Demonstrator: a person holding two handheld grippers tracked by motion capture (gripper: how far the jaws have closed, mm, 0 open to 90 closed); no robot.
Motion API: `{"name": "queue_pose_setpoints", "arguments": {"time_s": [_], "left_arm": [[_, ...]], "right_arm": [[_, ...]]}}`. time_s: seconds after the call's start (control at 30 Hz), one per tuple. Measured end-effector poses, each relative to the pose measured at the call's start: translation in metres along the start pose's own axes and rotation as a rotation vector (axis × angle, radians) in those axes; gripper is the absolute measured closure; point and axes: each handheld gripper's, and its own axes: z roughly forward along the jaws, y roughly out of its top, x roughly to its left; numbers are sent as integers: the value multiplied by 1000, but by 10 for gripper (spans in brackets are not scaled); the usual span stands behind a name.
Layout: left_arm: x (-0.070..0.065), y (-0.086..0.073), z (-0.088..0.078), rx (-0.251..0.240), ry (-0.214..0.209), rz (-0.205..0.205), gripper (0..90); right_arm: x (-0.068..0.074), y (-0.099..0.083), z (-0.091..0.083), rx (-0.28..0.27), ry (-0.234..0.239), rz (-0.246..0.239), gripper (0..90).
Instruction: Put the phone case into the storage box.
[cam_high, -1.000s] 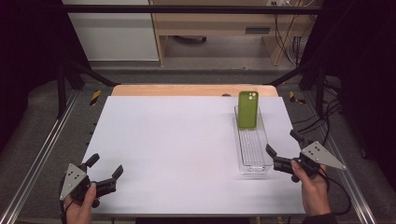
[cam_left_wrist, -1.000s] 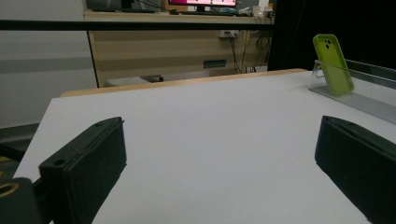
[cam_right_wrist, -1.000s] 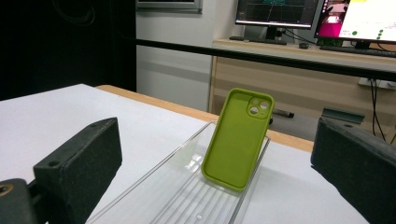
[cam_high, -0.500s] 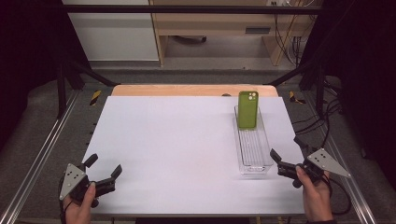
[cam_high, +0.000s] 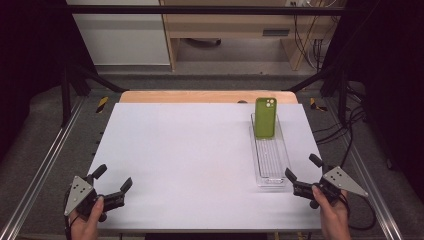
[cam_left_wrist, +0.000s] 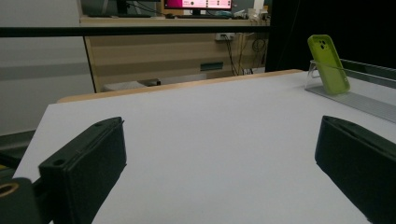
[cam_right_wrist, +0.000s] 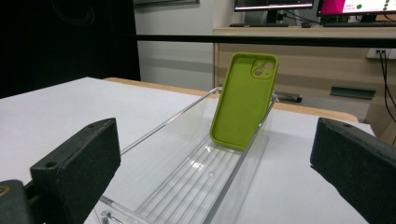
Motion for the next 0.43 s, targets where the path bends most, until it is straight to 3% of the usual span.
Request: {"name": "queue_pose_setpoints", "arguments": {"time_s": [0.17,0.3,0.43], "left_arm": [[-6,2,0,-15,-25,18,14],[-10,2,-2,-13,-37,30,14],[-8,2,-1,-14,-30,12,14]], "right_arm": [[3,-12,5,20,13,29,32],[5,-18,10,54,18,14,40],[5,-19,11,105,5,-3,42]]}}
